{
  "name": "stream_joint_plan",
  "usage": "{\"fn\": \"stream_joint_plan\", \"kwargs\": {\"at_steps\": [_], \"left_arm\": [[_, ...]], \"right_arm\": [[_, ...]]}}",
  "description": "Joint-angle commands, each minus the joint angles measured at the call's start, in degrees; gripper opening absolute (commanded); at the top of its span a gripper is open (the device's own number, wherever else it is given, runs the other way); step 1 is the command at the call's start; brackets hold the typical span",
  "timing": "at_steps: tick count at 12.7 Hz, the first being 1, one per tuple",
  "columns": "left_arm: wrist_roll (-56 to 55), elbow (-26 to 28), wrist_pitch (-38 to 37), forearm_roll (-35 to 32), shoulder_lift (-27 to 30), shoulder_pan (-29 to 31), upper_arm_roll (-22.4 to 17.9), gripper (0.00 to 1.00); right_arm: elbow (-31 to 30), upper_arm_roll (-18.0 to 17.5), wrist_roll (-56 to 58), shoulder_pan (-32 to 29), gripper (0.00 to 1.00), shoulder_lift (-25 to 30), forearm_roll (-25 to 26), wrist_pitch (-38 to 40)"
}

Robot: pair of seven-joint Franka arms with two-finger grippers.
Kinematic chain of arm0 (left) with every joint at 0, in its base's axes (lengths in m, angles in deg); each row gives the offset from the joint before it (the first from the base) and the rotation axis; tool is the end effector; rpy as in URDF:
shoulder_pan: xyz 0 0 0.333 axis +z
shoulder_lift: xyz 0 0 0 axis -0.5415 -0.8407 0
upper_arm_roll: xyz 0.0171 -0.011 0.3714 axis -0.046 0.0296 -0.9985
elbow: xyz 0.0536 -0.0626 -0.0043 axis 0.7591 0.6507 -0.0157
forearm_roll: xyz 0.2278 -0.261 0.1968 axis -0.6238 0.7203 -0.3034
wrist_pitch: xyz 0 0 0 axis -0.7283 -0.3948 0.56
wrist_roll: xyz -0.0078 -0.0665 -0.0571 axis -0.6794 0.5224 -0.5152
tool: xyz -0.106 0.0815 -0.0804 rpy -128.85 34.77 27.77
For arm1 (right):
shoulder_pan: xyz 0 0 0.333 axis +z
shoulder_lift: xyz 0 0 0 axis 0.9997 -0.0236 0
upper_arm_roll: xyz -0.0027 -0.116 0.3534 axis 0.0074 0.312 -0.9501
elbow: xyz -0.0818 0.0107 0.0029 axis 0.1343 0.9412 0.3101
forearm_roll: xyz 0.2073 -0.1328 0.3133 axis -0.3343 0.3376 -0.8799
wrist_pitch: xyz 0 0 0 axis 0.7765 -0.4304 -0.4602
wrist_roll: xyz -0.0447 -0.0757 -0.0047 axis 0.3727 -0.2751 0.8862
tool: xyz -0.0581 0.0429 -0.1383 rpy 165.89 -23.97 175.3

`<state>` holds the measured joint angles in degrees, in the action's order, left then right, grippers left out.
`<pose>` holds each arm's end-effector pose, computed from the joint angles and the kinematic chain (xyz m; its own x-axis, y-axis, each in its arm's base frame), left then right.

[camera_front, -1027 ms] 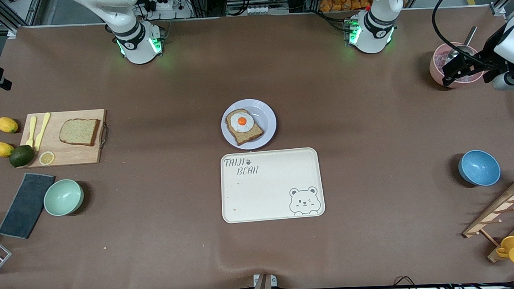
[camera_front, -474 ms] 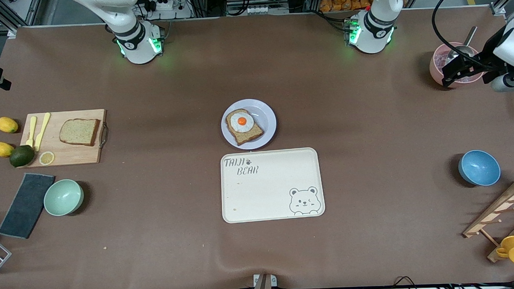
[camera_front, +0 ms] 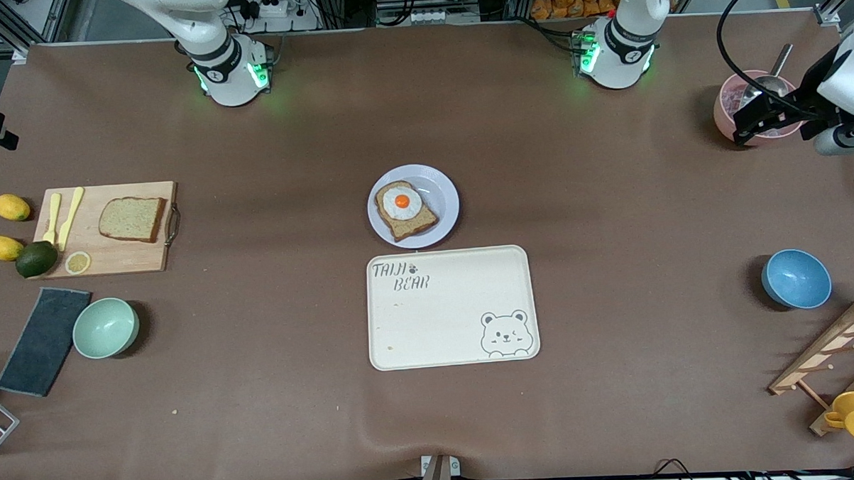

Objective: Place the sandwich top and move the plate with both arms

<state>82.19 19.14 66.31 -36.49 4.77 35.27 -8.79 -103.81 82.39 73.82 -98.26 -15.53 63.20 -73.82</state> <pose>0.5327 -0.0470 0.6498 0.9978 0.0302 -0.0582 0.0281 -0.9990 -0.0361 0.5119 -0.0741 0.6904 0.9978 -0.0415 -0.0508 -0.0422 -0.9990 -0.0124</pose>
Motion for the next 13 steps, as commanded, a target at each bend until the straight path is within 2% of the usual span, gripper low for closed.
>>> {"fn": "stream_joint_plan", "kwargs": {"at_steps": [1,8,13], "left_arm": [[-0.05,-0.50,-0.75,-0.49,-0.14,0.06,0.15,1.00],[-0.05,-0.06,-0.05,0.29,-0.93,-0.11,0.41,1.00],[-0.13,0.30,-0.05,0.83,-0.84,0.06,0.41,1.00]], "right_arm": [[0.17,-0.58,0.03,-1.46,1.00,0.07,-0.85,0.17],[0.43,-0.67,0.03,-1.73,1.00,-0.37,-0.50,-1.40],[0.43,-0.75,0.03,-1.73,1.00,-6.07,0.21,-3.35]]}}
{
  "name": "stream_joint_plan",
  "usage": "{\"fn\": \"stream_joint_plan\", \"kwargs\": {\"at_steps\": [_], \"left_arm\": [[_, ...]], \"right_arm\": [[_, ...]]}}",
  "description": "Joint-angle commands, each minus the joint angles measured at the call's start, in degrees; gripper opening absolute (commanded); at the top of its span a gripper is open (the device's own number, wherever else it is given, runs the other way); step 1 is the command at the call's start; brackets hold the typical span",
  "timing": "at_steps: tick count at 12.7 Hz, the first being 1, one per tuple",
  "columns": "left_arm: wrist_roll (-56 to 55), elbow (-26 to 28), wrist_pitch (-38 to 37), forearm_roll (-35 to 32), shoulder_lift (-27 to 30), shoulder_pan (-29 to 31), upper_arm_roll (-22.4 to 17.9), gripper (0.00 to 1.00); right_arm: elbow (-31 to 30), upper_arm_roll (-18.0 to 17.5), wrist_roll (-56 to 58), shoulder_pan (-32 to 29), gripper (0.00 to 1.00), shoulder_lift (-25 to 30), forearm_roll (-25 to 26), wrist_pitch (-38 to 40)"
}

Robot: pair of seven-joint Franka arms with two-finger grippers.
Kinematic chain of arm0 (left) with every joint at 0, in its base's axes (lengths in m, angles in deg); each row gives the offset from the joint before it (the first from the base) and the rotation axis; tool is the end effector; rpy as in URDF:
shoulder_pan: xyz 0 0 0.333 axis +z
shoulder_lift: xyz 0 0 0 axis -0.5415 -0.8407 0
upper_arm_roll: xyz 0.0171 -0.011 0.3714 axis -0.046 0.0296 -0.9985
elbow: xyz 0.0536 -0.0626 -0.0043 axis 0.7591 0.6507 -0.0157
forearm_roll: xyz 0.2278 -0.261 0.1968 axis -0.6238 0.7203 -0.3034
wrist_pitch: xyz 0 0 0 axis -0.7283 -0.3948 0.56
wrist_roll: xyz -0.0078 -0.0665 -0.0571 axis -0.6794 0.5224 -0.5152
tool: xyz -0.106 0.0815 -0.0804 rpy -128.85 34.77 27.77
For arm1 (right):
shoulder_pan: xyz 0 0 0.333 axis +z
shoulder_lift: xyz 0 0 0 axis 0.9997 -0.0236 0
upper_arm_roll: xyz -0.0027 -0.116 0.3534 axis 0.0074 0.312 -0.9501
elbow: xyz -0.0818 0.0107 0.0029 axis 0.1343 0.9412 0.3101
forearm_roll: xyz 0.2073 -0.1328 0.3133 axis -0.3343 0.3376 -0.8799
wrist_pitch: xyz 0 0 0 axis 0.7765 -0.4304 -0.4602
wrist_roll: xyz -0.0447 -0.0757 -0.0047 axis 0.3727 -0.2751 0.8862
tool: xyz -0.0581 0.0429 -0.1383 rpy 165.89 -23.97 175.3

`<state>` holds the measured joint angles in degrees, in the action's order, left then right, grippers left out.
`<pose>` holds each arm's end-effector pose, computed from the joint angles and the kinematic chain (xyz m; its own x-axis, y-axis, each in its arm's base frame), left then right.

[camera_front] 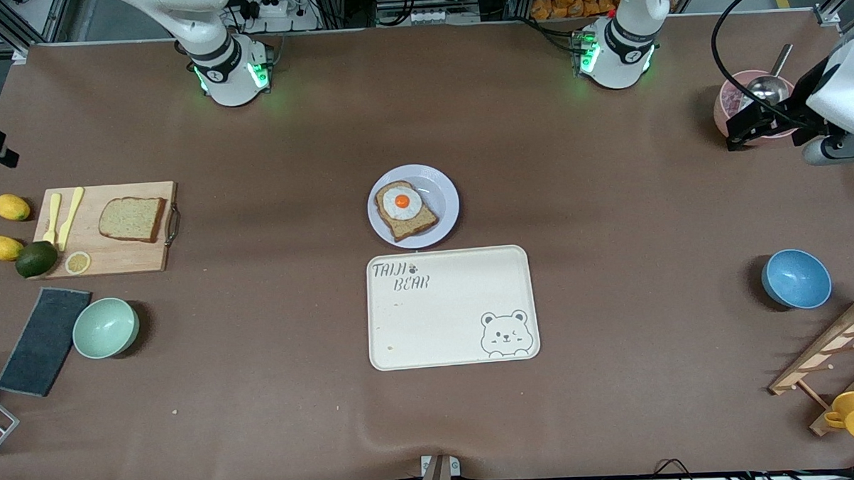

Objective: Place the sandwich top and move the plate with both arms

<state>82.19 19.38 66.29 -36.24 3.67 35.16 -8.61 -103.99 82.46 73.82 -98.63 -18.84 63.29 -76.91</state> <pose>0.5381 -0.0501 0.6375 0.9963 0.0246 -0.0824 0.0221 -0.9992 -0.0320 0.5392 -0.0831 0.6626 0.9971 -0.0497 -0.0578 -0.0506 -0.9986 -0.0128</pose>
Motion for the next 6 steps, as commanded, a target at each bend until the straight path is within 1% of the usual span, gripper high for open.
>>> {"fn": "stream_joint_plan", "kwargs": {"at_steps": [1,3,4,5,6], "left_arm": [[-0.13,0.06,-0.04,0.57,0.26,0.18,0.24,1.00],[-0.05,-0.20,-0.04,0.57,0.26,0.18,0.24,1.00],[-0.13,-0.20,-0.04,0.57,0.26,0.18,0.24,1.00],[-0.13,-0.20,-0.04,0.57,0.26,0.18,0.24,1.00],[-0.13,-0.12,-0.12,0.57,0.34,0.18,0.24,1.00]], "right_arm": [[0.62,-0.83,0.11,-1.44,1.00,-4.16,0.12,-0.26],[0.62,-0.65,0.20,-1.53,1.00,-5.75,0.29,-1.21],[0.27,-0.74,0.20,-1.01,1.00,-7.50,0.12,-2.01],[0.53,-1.00,-0.06,0.04,1.00,-11.61,0.29,-1.75],[0.62,-0.92,-0.24,1.35,1.00,-12.69,2.47,-1.32]]}}
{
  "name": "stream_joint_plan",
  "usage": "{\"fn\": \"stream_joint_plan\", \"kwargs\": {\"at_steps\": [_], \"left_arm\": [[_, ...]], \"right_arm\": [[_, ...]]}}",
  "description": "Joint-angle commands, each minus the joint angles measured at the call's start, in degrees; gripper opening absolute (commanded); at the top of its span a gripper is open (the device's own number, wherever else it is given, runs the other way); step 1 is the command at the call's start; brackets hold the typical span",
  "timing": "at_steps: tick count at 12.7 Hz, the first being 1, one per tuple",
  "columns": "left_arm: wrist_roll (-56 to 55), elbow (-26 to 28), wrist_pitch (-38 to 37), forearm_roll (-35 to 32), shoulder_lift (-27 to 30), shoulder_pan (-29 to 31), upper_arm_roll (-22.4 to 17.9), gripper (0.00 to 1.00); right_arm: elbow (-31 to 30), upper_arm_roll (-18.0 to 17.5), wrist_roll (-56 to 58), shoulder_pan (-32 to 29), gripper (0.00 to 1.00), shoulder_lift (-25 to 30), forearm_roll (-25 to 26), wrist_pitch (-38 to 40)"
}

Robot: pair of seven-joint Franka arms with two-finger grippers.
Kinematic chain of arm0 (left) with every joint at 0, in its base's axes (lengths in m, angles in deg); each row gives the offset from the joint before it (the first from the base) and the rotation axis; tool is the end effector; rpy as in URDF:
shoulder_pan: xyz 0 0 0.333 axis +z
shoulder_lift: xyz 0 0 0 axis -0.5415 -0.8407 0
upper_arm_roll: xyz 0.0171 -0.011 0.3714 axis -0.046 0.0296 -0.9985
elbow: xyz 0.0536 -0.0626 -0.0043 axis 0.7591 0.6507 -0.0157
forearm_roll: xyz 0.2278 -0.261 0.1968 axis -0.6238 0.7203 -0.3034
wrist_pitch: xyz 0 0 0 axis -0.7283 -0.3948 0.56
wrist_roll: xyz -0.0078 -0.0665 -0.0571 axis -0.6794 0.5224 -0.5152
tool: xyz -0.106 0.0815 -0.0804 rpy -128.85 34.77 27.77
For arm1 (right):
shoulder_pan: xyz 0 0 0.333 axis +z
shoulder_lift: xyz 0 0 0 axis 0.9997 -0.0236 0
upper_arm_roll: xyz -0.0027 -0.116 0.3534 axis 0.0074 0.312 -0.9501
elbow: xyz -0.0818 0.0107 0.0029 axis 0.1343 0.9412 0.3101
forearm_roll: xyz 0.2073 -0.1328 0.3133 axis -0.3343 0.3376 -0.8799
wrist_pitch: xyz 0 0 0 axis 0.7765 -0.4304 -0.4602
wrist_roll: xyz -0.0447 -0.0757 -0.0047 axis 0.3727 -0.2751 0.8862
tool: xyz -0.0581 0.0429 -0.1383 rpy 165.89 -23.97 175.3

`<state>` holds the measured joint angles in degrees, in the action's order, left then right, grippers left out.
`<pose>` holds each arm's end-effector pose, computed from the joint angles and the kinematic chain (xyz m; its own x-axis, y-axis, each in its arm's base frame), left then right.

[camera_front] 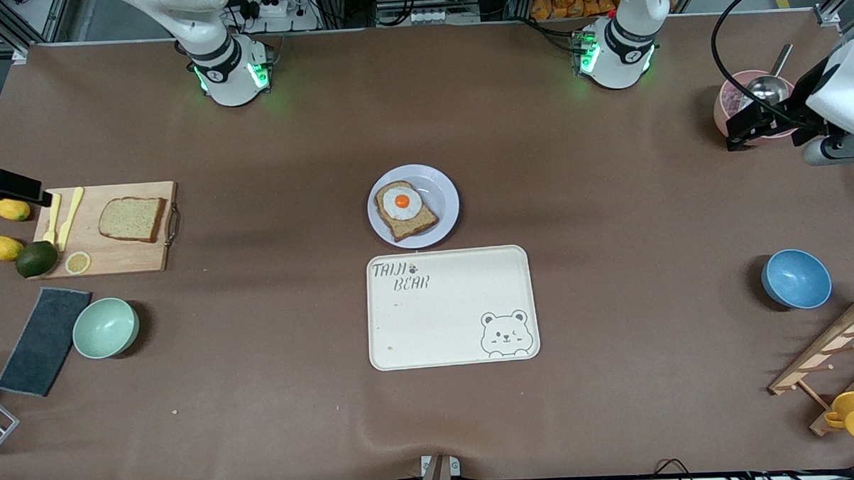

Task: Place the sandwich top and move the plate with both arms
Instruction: 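Reach the right gripper to the bread slice on the cutting board and grasp it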

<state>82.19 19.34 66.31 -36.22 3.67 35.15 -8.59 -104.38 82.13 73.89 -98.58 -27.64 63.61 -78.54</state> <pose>0.5381 -0.0505 0.6379 0.9964 0.0241 -0.0814 0.0216 -0.9993 -0.0316 0.5870 -0.0887 0.5738 0.9814 -0.0400 -0.1880 -0.0454 -0.9987 -0.0249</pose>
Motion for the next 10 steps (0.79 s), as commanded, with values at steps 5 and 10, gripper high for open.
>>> {"fn": "stream_joint_plan", "kwargs": {"at_steps": [5,10], "left_arm": [[-0.22,0.01,-1.29,0.55,1.14,0.27,0.13,1.00],[-0.40,0.01,-1.29,0.46,0.88,0.18,0.13,1.00]], "right_arm": [[0.13,-0.32,0.22,-4.99,1.00,-10.03,4.10,0.57],[-11.46,-0.32,2.83,-12.82,1.00,-12.07,4.54,-12.07]]}}
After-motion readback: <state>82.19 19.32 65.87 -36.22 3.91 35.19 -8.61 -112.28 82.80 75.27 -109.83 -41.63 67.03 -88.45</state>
